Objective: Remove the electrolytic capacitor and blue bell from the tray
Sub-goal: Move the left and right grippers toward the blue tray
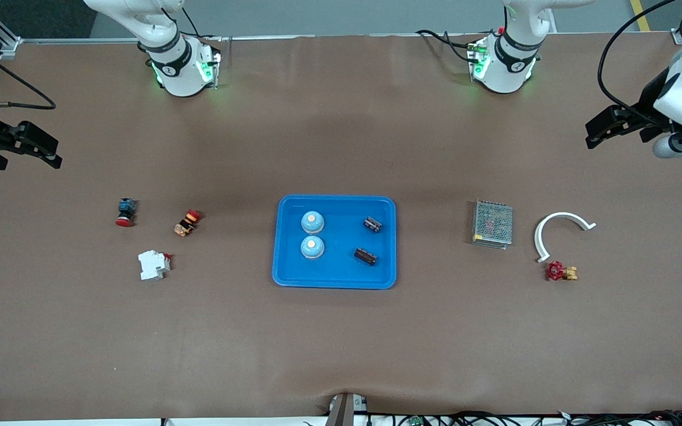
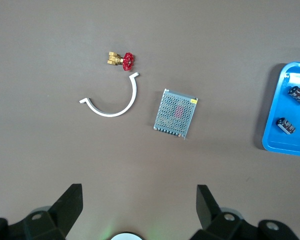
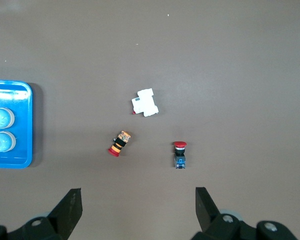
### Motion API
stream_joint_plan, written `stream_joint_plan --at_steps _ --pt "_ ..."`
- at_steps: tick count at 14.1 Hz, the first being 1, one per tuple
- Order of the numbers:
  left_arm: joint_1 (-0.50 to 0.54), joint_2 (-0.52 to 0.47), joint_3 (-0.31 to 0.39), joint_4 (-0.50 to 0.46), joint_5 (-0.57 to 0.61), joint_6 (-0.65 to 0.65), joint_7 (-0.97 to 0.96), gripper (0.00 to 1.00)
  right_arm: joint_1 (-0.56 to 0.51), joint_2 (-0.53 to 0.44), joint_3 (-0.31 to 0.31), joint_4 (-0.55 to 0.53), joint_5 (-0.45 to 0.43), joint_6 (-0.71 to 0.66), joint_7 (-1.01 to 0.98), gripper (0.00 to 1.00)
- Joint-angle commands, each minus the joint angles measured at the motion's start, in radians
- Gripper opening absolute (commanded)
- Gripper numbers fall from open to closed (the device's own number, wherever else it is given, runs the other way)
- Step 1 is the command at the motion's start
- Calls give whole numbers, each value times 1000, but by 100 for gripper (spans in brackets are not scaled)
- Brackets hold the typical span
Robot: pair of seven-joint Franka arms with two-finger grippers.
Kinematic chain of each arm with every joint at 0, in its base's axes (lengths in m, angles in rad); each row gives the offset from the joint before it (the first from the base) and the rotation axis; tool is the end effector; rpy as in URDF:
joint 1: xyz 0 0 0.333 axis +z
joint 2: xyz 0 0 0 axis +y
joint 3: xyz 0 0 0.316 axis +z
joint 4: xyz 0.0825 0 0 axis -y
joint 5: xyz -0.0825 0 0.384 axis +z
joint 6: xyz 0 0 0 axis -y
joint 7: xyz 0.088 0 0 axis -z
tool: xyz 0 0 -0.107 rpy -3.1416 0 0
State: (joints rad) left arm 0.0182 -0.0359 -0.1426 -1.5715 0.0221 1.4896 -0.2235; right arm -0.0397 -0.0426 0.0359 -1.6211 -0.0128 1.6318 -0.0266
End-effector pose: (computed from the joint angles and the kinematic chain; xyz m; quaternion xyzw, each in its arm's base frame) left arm 0.5311 -0.0654 0.6366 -0.9984 -0.0503 0.0205 0.0174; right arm 0.5472 -0.0029 0.6296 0.9996 0.0116 0.0265 0.0076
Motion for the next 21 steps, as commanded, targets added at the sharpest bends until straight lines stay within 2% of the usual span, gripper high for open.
stream_joint_plan --at_steps 1,6,10,15,17,21 --pt "2 7 -2 24 19 -11 18 100 1 -10 -2 3 4 -10 16 100" --pt "-6 28 -3 16 7 -9 -5 100 0 -10 -4 1 5 -10 17 100" --pt "-26 83 -54 -5 7 29 -71 100 0 -10 -4 1 4 -10 17 100" --pt "-82 244 -146 -36 9 174 -362 100 6 -3 -2 3 16 -10 24 100" --pt "-145 315 -149 -36 10 237 -506 100 53 4 -2 3 16 -9 78 100" --pt "-251 448 -149 -35 22 397 -761 100 226 47 -2 3 16 28 334 100"
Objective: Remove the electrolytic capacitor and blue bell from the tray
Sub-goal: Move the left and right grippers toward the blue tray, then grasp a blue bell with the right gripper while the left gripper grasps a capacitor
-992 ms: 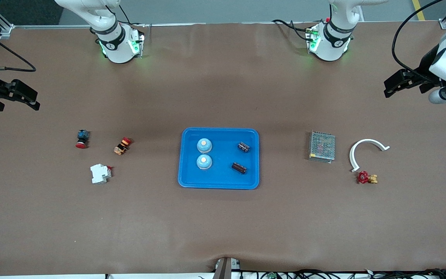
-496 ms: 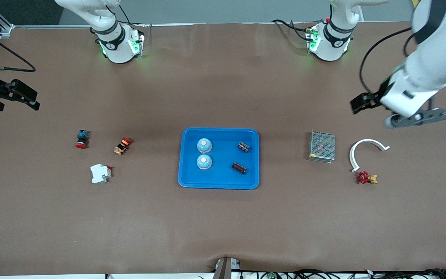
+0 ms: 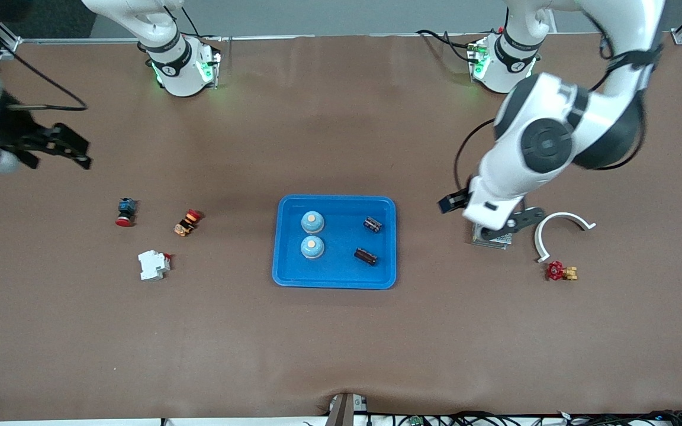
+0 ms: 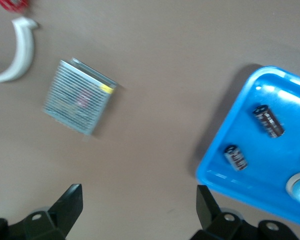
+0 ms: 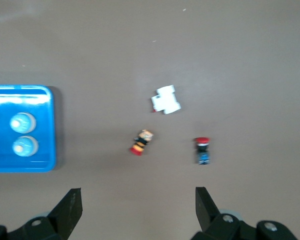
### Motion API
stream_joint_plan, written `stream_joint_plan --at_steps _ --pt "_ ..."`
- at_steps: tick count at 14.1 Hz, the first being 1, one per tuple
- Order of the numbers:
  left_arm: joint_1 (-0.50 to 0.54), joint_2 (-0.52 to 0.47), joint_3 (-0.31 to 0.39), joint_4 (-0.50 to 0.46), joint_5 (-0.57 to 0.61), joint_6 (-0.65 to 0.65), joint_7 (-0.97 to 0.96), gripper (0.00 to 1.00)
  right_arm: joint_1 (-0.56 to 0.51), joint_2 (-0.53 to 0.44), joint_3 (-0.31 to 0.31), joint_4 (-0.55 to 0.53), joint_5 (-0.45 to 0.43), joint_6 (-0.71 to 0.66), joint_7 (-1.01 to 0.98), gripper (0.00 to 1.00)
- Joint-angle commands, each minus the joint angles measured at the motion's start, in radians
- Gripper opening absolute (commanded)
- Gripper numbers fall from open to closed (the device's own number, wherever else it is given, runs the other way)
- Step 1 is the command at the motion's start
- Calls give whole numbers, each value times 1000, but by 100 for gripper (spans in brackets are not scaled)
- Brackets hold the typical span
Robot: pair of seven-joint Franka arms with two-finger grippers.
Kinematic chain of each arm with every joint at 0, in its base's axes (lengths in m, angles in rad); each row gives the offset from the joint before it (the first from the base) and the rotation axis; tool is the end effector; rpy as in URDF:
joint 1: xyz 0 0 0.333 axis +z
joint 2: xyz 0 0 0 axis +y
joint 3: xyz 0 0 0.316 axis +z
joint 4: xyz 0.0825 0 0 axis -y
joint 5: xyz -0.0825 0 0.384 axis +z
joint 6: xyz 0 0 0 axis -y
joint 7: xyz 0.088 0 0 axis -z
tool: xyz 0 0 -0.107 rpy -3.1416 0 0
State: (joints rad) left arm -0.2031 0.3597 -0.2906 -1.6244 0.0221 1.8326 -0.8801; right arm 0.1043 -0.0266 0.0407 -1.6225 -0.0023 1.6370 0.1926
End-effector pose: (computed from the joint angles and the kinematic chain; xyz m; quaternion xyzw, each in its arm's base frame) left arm 0.5760 -0.2861 0.4104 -0.9780 -0.1931 0.0784 0.0119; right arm 0.5465 0.0799 0.6206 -0.9995 0.0237 -0.0205 0.0018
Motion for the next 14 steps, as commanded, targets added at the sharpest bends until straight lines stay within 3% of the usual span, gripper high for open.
stream_joint_plan --at_steps 1,4,8,14 --pt "-57 86 1 18 22 94 -172 100 133 52 -7 3 5 47 192 100" --pt "-102 174 1 24 22 233 -343 100 254 129 -7 3 5 124 350 100" --pt "-170 283 2 34 22 410 -541 85 362 290 -7 4 22 291 396 100" --pt "-211 377 16 34 22 517 -660 71 403 451 -7 38 12 365 380 100"
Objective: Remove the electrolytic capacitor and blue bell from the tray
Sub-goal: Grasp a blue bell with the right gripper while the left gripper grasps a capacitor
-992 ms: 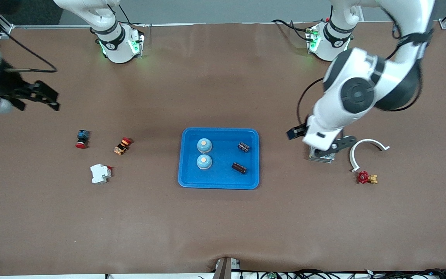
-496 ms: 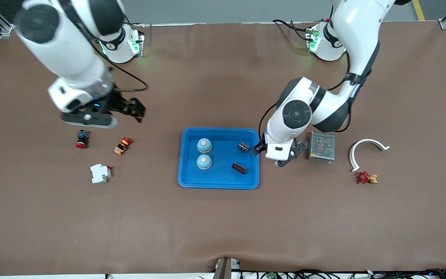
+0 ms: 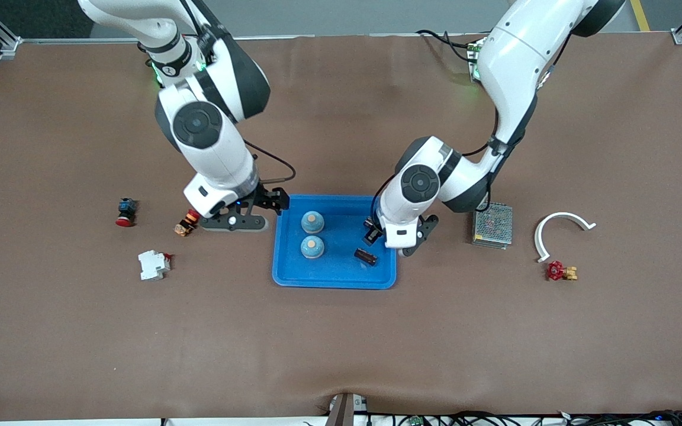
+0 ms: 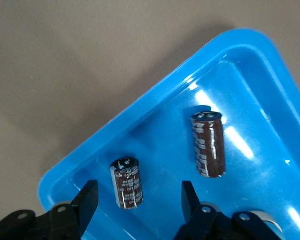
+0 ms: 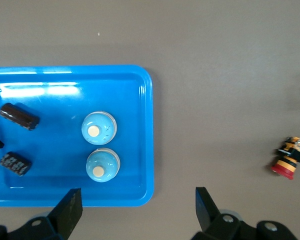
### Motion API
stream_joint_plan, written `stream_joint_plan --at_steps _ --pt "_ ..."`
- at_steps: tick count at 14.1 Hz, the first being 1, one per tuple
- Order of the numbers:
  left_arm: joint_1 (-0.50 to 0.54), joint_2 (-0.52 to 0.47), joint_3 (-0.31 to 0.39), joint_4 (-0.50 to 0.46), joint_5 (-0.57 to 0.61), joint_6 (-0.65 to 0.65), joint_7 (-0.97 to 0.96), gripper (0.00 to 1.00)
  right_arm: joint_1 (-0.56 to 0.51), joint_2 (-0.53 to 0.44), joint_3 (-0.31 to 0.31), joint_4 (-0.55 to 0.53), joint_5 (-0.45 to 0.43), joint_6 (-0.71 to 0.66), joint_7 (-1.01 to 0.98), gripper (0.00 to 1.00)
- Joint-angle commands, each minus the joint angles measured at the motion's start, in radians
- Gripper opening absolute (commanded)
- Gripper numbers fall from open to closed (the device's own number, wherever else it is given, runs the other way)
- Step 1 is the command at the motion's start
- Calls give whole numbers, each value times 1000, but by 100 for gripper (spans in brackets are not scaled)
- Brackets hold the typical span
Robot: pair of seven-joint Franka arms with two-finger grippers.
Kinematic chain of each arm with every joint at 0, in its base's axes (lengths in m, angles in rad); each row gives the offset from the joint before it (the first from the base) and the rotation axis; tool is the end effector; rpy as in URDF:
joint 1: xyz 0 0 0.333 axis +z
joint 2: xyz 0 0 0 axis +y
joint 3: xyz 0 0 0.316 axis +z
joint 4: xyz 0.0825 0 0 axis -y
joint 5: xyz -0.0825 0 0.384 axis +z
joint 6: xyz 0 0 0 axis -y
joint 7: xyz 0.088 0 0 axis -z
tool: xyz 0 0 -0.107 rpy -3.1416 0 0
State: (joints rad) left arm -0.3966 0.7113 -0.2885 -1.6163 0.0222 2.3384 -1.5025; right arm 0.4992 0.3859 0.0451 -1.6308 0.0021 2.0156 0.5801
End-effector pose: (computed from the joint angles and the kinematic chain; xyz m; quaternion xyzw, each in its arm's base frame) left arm 0.5559 -0.4196 0.2251 0.9029 0.4210 -0.0663 0.0560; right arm 0.5708 0.3418 0.3967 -0.9998 0.0200 0.0053 0.0078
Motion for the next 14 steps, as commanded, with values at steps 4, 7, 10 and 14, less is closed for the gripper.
stream_joint_plan --at_steps 4,7,10,14 --pt "-34 59 20 26 22 12 -51 63 59 119 -11 42 16 175 3 100" --pt "-39 71 22 26 22 12 -51 52 101 180 -13 48 18 265 7 100" --pt "-44 76 23 24 24 10 -50 14 96 205 -13 49 16 278 6 100" --pt "-28 22 32 25 74 -45 -45 0 85 225 -13 52 3 310 -3 100"
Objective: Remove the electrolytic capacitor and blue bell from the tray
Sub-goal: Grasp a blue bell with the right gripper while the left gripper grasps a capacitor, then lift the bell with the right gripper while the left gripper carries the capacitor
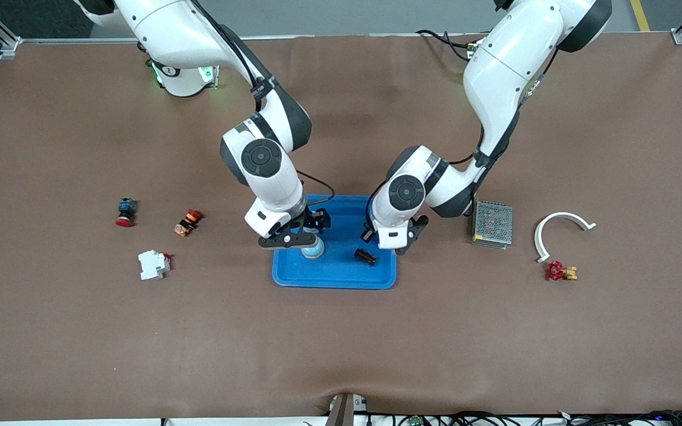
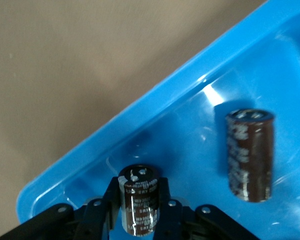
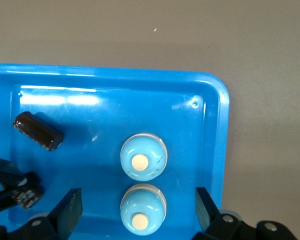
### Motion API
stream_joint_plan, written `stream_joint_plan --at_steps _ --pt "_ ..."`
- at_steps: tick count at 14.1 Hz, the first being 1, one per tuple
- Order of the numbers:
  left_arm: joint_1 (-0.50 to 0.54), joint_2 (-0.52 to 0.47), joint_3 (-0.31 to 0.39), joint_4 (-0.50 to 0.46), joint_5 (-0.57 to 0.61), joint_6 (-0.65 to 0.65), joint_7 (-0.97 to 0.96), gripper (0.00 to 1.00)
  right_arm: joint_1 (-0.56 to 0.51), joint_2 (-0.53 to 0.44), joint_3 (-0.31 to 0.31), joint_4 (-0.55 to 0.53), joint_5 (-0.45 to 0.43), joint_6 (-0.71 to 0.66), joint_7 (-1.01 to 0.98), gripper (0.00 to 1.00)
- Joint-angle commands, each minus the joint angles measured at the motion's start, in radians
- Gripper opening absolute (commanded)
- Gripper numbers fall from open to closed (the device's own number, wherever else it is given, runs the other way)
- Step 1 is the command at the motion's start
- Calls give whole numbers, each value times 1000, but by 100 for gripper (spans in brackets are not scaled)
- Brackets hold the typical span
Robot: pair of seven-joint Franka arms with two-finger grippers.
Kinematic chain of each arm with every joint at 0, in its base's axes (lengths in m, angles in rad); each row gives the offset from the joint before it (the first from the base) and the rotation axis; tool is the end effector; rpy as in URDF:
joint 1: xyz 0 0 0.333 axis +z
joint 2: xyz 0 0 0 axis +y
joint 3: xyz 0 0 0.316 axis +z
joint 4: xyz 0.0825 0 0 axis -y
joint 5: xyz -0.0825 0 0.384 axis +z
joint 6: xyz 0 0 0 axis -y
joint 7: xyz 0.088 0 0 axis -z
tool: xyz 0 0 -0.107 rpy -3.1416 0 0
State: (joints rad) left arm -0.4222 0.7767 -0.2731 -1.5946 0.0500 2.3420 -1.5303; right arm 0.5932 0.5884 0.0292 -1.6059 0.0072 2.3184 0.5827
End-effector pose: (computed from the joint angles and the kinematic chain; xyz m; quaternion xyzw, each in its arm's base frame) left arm 0.5499 -0.4253 0.1885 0.9031 0.4224 -0.0696 0.0336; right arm 0.5740 0.4085 0.2977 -0.9979 -0.0146 -0.0451 0.0440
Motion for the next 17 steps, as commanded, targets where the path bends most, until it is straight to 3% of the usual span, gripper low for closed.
stream_joint_plan --at_steps 1,4,9,13,17 --pt "6 -71 15 4 56 -71 -16 0 -7 30 1 27 -6 9 -9 100" --pt "52 -164 15 2 59 -159 22 0 -3 80 0 76 -12 10 -11 100" --pt "199 -289 6 -27 51 -361 248 0 -6 126 0 106 -21 51 -10 100" --pt "357 -375 5 -151 51 -394 522 0 -9 160 -3 112 -21 59 -12 100" --pt "463 -413 9 -255 59 -398 668 0 -7 186 -3 115 -52 62 -17 100"
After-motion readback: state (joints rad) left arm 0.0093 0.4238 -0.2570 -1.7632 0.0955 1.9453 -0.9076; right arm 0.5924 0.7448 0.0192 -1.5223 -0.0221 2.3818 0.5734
